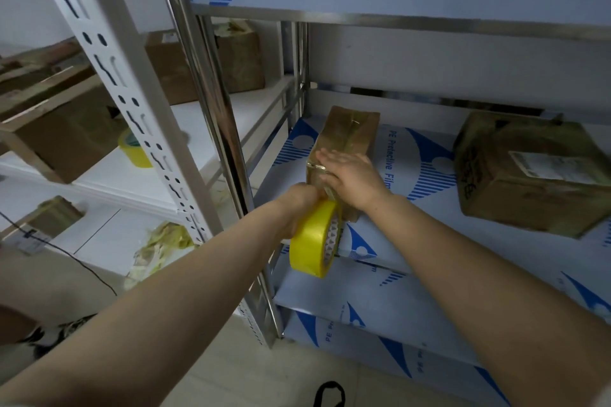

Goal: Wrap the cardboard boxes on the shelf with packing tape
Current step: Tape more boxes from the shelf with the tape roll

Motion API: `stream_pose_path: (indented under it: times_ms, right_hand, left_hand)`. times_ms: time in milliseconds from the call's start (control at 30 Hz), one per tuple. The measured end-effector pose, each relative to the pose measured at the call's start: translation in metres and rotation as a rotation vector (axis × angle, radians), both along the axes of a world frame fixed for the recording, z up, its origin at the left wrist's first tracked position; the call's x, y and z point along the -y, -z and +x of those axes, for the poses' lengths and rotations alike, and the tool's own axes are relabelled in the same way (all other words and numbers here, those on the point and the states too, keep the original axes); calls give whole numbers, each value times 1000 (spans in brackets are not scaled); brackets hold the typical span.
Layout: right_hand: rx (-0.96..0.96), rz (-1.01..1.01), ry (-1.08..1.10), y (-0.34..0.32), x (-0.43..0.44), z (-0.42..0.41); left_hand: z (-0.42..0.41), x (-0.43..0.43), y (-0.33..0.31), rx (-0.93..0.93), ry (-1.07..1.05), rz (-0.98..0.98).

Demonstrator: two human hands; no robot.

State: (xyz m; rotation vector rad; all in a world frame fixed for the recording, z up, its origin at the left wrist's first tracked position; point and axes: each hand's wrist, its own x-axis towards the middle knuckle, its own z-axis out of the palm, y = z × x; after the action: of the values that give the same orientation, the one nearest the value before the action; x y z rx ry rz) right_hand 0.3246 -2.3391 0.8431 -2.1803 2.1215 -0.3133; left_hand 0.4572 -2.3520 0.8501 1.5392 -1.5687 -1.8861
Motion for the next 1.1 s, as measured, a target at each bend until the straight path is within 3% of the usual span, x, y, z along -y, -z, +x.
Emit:
stream_pose_path:
  times_ms: [67, 133, 200, 233, 367, 433, 533, 600, 700, 767, 867, 967, 1100]
  right_hand:
    - [428, -52, 13, -10, -11, -7]
    - [638, -307, 111, -12, -31, -26]
    - [577, -435, 297, -1, -54, -51]
    - [531, -381, 388, 8, -65, -64]
    - [413, 165, 531, 51, -109, -96]
    - [322, 280, 517, 66, -126, -98]
    - [59, 193, 482, 85, -137, -97]
    - [22, 141, 516, 87, -139, -97]
    - [159, 90, 566, 79, -141, -92]
    - [315, -58, 574, 59, -139, -81]
    - [416, -212, 457, 18, -129, -56]
    - [353, -62, 338, -18, -117, -29]
    - [17, 82, 308, -37, -98, -3]
  left_hand:
    - [-2, -4, -2, 19, 6, 3]
    - [-5, -3, 0, 24, -10, -3]
    - [-8, -3, 3, 19, -24, 4]
    - [-9, -3, 4, 19, -26, 5]
    - [-11, -4, 5, 23, -30, -6]
    - [-11, -3, 7, 31, -31, -18]
    - [-10, -5, 7, 51, -20, -46]
    - [-8, -4, 8, 70, -22, -70]
    - [-6, -5, 10, 87, -23, -85]
    - [-4, -5, 10, 85, -31, -85]
    - [-3, -8, 9, 64, -25, -83]
    - [-2, -10, 8, 41, -32, -71]
    - [-2, -11, 8, 43, -53, -75]
